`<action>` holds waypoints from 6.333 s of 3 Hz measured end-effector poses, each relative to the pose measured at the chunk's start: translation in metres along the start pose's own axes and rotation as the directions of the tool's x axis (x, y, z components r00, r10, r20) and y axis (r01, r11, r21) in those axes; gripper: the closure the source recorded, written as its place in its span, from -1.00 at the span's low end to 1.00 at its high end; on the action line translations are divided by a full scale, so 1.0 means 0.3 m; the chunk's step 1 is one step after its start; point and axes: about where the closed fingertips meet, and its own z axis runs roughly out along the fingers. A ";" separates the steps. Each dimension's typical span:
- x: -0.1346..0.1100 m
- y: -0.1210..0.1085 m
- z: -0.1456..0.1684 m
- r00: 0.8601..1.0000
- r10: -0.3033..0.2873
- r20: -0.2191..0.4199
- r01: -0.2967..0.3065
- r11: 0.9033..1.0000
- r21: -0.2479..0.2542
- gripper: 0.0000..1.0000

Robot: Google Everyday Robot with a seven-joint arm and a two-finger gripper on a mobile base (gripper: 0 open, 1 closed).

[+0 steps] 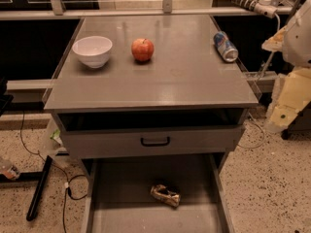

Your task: Pick orange can from middle drawer and place on counter

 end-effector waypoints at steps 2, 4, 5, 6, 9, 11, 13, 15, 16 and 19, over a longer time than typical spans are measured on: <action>-0.021 0.005 0.052 1.000 -0.017 0.023 0.017 1.000 -0.021 -1.00; 0.034 0.115 0.340 0.987 -0.088 0.135 0.098 0.993 -0.070 -1.00; 0.067 0.203 0.506 0.965 -0.105 0.242 0.130 0.987 -0.089 -1.00; 0.103 0.274 0.684 0.942 -0.063 0.329 0.103 0.989 -0.106 -1.00; 0.117 0.311 0.965 0.949 0.015 0.316 0.050 0.979 -0.198 -1.00; 0.131 0.334 1.269 0.938 0.044 0.344 0.028 0.979 -0.201 -1.00; 0.123 0.420 1.524 0.875 0.042 0.482 0.018 0.993 -0.120 -1.00; 0.088 0.431 1.592 0.861 0.074 0.504 -0.006 0.991 -0.136 -1.00; 0.030 0.424 1.685 0.814 0.138 0.564 -0.061 0.986 -0.154 -1.00; -0.040 0.492 1.966 0.775 0.256 0.579 -0.154 0.963 -0.220 -1.00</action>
Offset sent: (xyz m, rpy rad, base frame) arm 0.0103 0.0194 -0.0389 0.0509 0.0500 0.0644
